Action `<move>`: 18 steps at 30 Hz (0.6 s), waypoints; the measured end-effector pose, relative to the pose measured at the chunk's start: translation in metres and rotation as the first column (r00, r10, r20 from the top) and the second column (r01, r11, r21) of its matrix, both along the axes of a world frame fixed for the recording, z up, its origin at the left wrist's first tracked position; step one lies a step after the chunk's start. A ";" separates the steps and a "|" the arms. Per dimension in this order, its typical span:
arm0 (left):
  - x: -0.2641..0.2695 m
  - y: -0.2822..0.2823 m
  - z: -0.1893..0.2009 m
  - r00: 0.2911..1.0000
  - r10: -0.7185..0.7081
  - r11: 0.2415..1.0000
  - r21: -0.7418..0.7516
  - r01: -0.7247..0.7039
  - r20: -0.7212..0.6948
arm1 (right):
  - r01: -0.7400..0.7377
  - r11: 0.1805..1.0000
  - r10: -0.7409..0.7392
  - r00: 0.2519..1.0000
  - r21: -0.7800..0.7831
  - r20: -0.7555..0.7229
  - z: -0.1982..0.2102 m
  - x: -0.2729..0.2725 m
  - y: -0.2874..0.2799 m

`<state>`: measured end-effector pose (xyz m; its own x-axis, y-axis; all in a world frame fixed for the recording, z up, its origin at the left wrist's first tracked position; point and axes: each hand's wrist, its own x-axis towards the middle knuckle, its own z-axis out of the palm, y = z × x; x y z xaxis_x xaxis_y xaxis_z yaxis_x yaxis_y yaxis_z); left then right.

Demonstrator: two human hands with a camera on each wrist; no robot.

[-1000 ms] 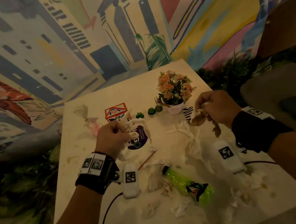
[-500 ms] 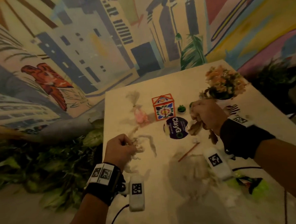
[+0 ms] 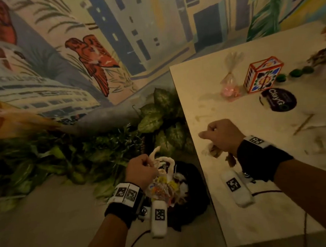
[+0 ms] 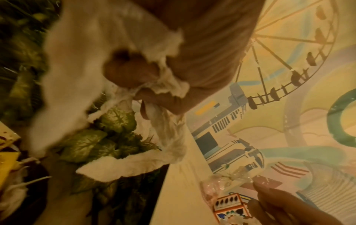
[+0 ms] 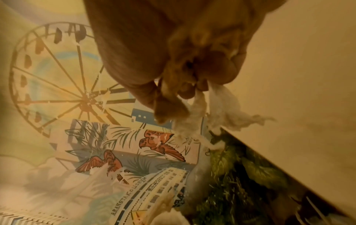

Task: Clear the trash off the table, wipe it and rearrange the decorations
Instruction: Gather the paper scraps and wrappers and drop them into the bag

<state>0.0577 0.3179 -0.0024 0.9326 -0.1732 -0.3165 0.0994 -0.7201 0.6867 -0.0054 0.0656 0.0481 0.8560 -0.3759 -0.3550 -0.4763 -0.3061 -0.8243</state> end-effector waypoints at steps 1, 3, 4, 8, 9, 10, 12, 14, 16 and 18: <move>0.003 0.008 -0.004 1.000 -0.003 1.000 0.022 0.003 0.007 | -0.012 1.000 0.012 1.000 0.011 -0.005 -0.005 0.004 0.010; 0.009 0.020 -0.017 1.000 0.008 0.999 0.051 -0.007 -0.004 | -0.032 0.999 0.032 0.999 0.011 -0.016 -0.017 0.011 0.026; 0.012 0.024 -0.023 1.000 0.017 0.998 0.064 -0.016 -0.016 | -0.037 0.999 0.037 0.999 0.005 -0.028 -0.025 0.015 0.033; 0.020 0.035 -0.051 0.996 0.079 0.994 0.086 -0.074 -0.052 | -0.009 0.994 0.017 0.997 0.107 -0.078 -0.053 0.037 0.058; 0.022 0.038 -0.057 0.994 0.091 0.992 0.095 -0.086 -0.054 | -0.001 0.994 0.012 0.995 0.112 -0.095 -0.059 0.043 0.066; 0.025 0.041 -0.064 0.993 0.103 0.990 0.104 -0.097 -0.054 | 0.007 0.993 0.007 0.994 0.118 -0.114 -0.065 0.049 0.074; 0.030 0.045 -0.082 0.988 0.138 0.985 0.117 -0.129 -0.073 | 0.011 0.989 0.009 0.990 0.145 -0.138 -0.078 0.057 0.088; 0.037 0.049 -0.102 0.978 0.167 0.978 0.148 -0.148 -0.126 | -0.007 0.977 0.053 0.976 0.213 -0.210 -0.100 0.063 0.100; 0.043 0.053 -0.124 0.965 0.191 0.971 0.177 -0.159 -0.179 | 0.024 0.973 0.046 0.955 0.231 -0.293 -0.126 0.070 0.113; 0.049 0.058 -0.148 0.958 0.195 0.966 0.209 -0.151 -0.209 | 0.019 0.978 0.059 0.930 0.209 -0.362 -0.157 0.073 0.125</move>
